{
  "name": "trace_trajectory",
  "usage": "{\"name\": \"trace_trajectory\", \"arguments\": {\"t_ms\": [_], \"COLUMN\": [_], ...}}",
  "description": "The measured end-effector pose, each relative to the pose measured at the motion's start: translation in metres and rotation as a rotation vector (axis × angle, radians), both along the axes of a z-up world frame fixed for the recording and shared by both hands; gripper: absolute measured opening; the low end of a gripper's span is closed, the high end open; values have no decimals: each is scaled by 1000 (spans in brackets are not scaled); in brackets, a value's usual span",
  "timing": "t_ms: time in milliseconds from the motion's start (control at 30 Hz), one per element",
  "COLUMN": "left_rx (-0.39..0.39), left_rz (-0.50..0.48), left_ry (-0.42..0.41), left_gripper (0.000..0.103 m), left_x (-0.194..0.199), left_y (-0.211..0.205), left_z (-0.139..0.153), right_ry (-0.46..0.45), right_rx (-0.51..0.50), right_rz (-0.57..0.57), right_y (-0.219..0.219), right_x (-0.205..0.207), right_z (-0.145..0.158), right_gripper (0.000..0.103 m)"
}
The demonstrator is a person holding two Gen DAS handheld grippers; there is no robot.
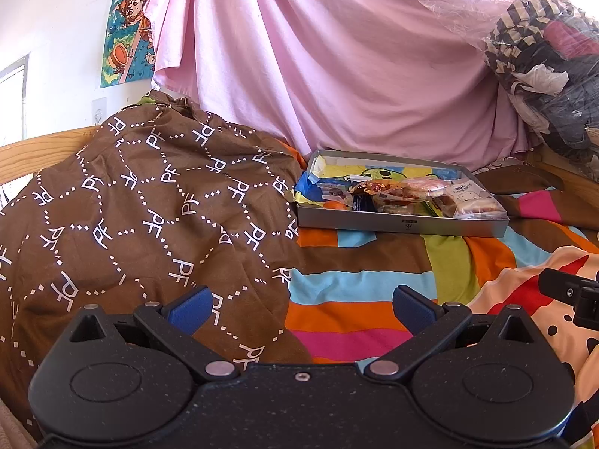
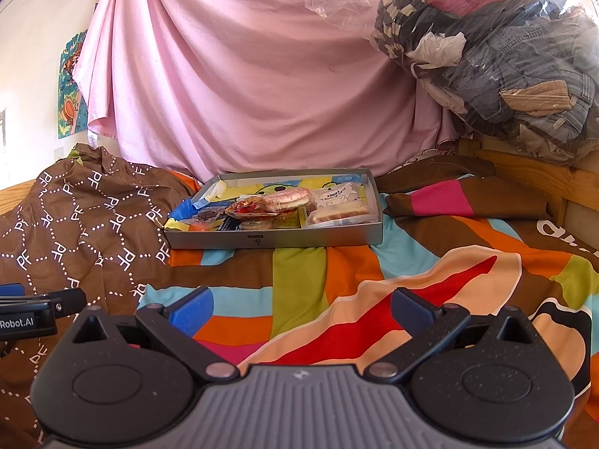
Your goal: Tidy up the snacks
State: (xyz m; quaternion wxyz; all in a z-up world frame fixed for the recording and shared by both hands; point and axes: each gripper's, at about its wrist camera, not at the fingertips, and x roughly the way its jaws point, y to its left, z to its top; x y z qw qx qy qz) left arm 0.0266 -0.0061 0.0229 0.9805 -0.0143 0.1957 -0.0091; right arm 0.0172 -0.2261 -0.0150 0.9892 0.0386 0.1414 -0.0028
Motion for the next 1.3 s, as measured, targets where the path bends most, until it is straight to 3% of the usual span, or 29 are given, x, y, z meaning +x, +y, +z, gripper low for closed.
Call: {"name": "trace_trajectory", "arguments": {"t_ms": [300, 500, 1300], "left_rx": [0, 42, 70], "left_rz": [-2, 32, -5], "left_ry": [7, 28, 52], "left_gripper": [102, 102, 101], "left_x": [1, 2, 1], "left_y": [0, -4, -10], "left_z": [0, 2, 2], "right_ry": [0, 1, 3], "right_rx": [0, 0, 5], "right_rz": [0, 0, -8], "right_y": [0, 0, -2], "right_x": [0, 0, -2], "right_z": [0, 0, 0], "right_gripper": [103, 103, 103]}}
